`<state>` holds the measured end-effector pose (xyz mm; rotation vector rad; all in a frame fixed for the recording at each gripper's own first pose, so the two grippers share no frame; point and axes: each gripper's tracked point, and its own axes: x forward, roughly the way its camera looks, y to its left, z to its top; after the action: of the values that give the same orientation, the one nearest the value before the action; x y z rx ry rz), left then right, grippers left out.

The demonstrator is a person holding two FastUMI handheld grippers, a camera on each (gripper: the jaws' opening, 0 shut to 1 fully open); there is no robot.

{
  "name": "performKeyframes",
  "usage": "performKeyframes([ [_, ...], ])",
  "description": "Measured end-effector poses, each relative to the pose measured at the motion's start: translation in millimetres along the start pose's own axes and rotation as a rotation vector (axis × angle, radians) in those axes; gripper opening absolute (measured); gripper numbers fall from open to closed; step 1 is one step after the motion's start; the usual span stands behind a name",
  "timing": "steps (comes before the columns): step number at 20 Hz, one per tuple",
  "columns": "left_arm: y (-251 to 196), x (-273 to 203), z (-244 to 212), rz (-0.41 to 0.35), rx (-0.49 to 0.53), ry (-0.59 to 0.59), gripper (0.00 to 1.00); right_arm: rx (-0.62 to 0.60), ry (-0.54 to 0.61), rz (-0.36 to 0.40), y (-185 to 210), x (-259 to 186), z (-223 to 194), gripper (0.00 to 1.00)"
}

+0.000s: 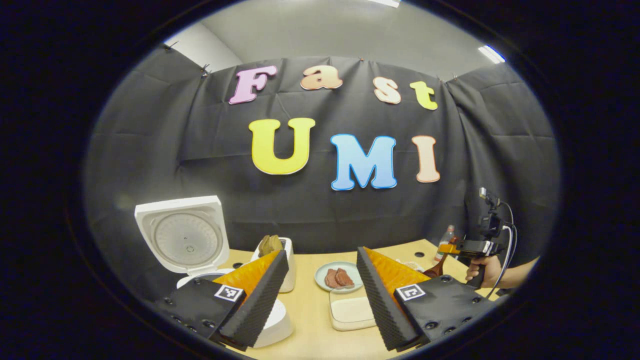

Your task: Close the left gripper, press the button to open the rice cooker; take a wooden spoon from the chopstick holder with the right hand, scoop a spoonful of rice and pour it into the rice cooker, then put the wooden spoon back into the chopstick holder.

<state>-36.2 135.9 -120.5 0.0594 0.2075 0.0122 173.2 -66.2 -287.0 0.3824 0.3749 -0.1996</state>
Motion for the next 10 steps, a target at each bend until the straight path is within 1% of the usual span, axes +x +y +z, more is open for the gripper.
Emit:
performKeyframes([
  [2, 3.3, -4.7, -0.8, 0.015, 0.005, 0.015, 0.94, -0.012, 0.015, -0.006, 1.6, 9.5, -15.0, 0.06],
  [4, 7.5, -5.6, 0.4, 0.029, -0.003, 0.019, 0.96, -0.014, 0.017, -0.026, -0.9, 17.3, -24.9, 0.06],
  [7, 11.3, -5.1, 0.5, 0.04, -0.005, 0.016, 0.96, -0.022, 0.001, -0.042, -10.1, 15.5, -34.9, 0.07],
  [8, 11.5, -4.4, 1.2, 0.04, -0.007, 0.014, 0.96, -0.018, -0.01, -0.028, -9.3, 10.1, -32.7, 0.11],
  [10, 11.5, -2.0, 1.8, 0.036, -0.02, 0.005, 0.95, -0.056, -0.046, -0.066, -22.4, -2.2, -25.4, 0.31],
])
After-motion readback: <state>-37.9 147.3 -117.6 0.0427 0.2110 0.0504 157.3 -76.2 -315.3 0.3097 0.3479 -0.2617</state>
